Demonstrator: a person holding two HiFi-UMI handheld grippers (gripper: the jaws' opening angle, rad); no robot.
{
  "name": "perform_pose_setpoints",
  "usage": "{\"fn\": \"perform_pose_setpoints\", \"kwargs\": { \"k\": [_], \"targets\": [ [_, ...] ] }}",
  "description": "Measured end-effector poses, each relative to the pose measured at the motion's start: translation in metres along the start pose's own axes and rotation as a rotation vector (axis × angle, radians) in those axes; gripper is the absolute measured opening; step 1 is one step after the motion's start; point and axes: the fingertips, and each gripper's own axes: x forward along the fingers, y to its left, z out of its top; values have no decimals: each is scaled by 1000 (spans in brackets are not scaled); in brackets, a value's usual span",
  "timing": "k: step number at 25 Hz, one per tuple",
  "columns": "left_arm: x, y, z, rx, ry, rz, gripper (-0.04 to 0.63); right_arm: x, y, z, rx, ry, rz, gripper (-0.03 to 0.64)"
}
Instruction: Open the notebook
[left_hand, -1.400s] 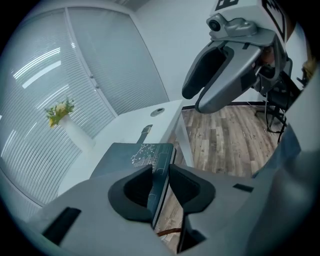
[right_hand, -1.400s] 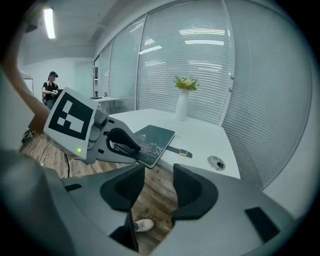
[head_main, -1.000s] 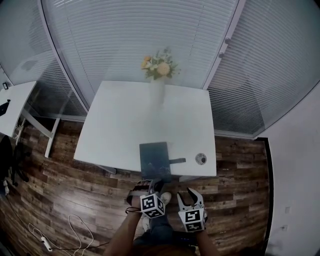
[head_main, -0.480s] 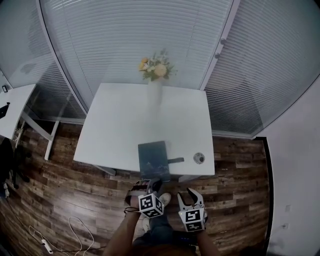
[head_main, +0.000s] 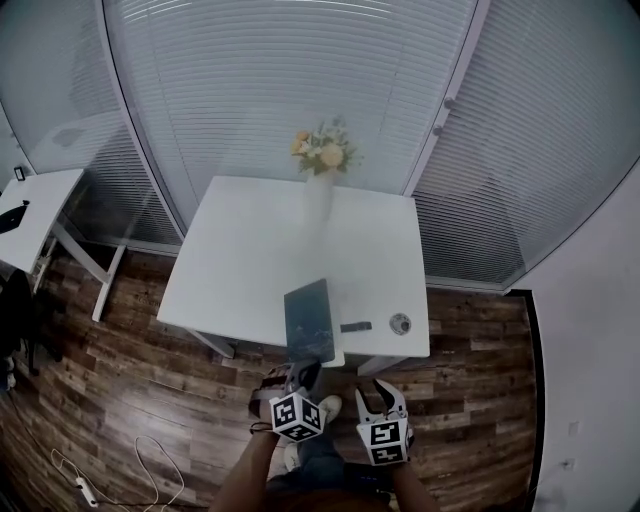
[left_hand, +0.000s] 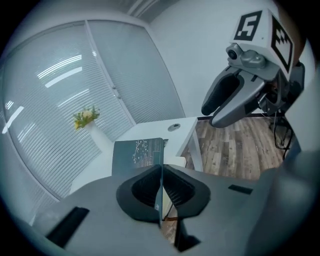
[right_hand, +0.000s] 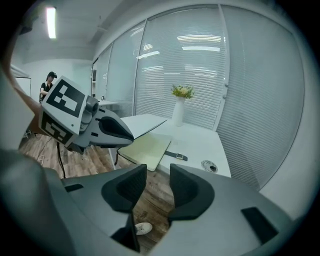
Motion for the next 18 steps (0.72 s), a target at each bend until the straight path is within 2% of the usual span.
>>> {"fn": "perform_pose_setpoints", "kwargs": {
  "k": [9, 14, 18],
  "targets": [
    [-37, 32, -18, -326, -72, 100, 32, 2, 2, 18, 33, -51, -16, 149],
    [-51, 37, -35, -504, -94, 111, 31, 0, -2, 20, 75, -68, -37, 146],
    [-63, 58, -48, -646, -140, 138, 31, 7, -3, 30, 100, -95, -47, 144]
  ]
}}
